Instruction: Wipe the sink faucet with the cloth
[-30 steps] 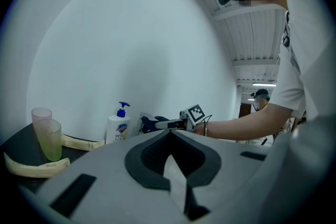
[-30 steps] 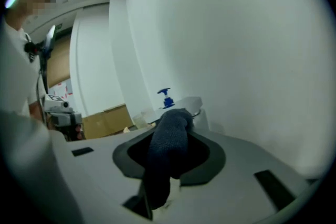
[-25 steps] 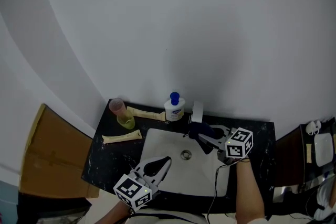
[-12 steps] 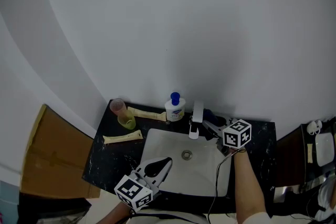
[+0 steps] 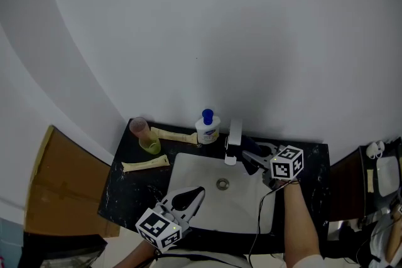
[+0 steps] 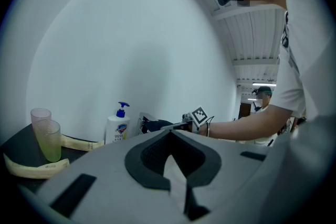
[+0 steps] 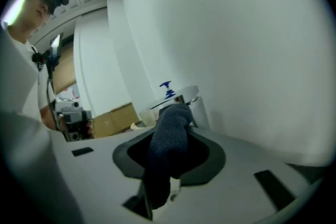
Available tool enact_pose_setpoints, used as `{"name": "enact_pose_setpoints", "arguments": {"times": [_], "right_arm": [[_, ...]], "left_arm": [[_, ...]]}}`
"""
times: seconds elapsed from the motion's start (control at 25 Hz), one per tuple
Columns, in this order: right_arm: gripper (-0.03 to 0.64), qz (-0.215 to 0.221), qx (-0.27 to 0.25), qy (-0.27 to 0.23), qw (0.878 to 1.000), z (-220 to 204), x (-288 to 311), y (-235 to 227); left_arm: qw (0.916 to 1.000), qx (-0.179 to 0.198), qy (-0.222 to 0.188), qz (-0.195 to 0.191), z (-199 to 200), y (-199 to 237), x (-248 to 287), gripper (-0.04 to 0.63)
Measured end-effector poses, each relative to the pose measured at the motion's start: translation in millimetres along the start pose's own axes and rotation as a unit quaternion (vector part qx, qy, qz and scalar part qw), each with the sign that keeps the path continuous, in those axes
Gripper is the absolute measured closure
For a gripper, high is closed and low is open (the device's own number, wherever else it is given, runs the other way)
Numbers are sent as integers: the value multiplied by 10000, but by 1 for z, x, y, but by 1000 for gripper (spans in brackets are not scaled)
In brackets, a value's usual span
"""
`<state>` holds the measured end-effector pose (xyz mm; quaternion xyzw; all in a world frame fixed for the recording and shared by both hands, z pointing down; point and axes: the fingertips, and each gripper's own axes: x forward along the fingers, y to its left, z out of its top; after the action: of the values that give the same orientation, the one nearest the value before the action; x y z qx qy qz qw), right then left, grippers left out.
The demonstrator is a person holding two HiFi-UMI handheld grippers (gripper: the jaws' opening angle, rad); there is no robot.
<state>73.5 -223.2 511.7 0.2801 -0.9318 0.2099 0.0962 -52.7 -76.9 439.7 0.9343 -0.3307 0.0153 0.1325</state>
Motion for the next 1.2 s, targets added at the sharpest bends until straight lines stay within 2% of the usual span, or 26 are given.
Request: {"name": "enact_pose_setpoints", "arguments": {"times": [0.12,0.2,0.28,0.36,0.48,0.56,0.6,0.68,0.84,0.92,1.04,1.2], "right_arm": [[503,-530,-68,-190,9984,14,7,-22],[503,-555,-143,-239,9981,20,12,-23],[503,-306,-179,-305,9989,24,12,-11],[503,132,-172,-320,9993,22,10,10],[503,836,-256,-49,9962,8,6,42],[503,1122,-264,177,9932,-5,2,53],[503,1109,-263,266,9931,-9,2,52],[503,814,-271,308,9958,-12,4,38],[503,-299,-425,-32,9986,6,4,-8],[503,-597,-607,-123,9963,15,6,-23],[503,-416,-798,-185,9958,23,8,-15],[505,199,-965,-160,9950,21,4,20]], "left_arm": [[10000,0,30,9,-3,0,-1,594],[10000,4,0,8,-4,0,-2,594],[10000,0,-17,30,-3,1,-2,594],[10000,-10,-2,54,-2,2,-3,594],[9999,-19,56,81,1,4,-3,594],[10000,-20,43,50,-1,3,-3,594],[10000,-18,28,25,-3,3,-2,594],[10000,-4,15,-7,-4,3,-1,594],[10000,36,-2,0,-5,1,-2,594],[10000,44,35,45,-4,2,-2,594],[9999,40,100,88,-9,4,-5,594],[9999,1,122,103,-11,5,-8,594]]}}
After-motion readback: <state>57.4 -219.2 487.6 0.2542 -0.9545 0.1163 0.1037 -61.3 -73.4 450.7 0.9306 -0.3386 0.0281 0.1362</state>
